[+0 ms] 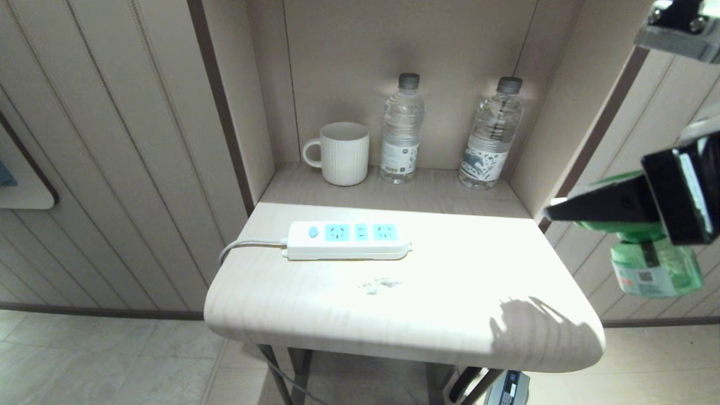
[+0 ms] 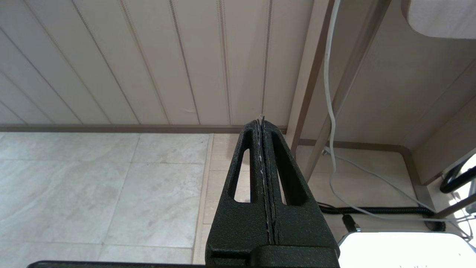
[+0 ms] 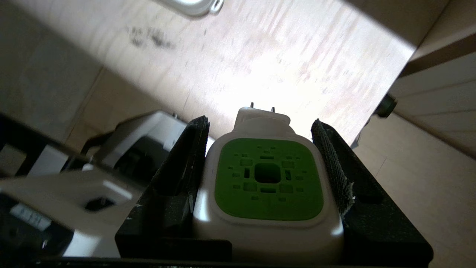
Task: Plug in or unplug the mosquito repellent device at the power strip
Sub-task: Insert the plug into the socket
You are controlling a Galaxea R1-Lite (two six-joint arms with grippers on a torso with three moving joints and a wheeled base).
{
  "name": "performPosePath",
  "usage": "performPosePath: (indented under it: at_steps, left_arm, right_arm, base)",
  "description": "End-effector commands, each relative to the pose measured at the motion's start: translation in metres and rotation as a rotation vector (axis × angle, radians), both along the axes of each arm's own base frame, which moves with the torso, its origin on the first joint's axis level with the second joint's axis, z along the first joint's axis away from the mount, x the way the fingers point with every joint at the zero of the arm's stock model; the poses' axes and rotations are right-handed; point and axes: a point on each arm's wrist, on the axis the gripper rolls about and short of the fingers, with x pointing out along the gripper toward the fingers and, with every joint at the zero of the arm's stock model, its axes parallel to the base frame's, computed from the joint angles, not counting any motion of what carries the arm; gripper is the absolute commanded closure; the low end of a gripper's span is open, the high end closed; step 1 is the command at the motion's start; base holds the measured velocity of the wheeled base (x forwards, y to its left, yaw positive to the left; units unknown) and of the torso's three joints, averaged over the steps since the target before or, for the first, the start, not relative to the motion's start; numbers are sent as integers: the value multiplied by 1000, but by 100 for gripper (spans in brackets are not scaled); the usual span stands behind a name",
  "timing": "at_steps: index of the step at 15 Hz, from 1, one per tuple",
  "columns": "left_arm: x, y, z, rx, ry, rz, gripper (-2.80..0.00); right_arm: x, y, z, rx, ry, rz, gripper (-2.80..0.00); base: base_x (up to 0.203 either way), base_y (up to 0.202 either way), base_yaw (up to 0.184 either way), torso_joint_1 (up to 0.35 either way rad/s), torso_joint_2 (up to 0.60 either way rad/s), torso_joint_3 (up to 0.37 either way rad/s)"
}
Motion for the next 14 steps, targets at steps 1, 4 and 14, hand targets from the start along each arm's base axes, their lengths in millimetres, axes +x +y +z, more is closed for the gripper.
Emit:
performPosePath:
  at_steps: [1,4,14]
  left_arm:
    - [0,0,0,0,2,0,0]
    - [0,0,0,0,2,0,0]
    - [0,0,0,0,2,0,0]
  right_arm:
    - [-2,0,-7,-91,146,41,0]
    - [4,6,-12,-120,265,94,0]
    - [12,17,-21,-155,306,105,0]
  base:
    - [0,0,0,0,0,0]
    - [0,0,0,0,0,0]
    - [0,0,0,0,0,0]
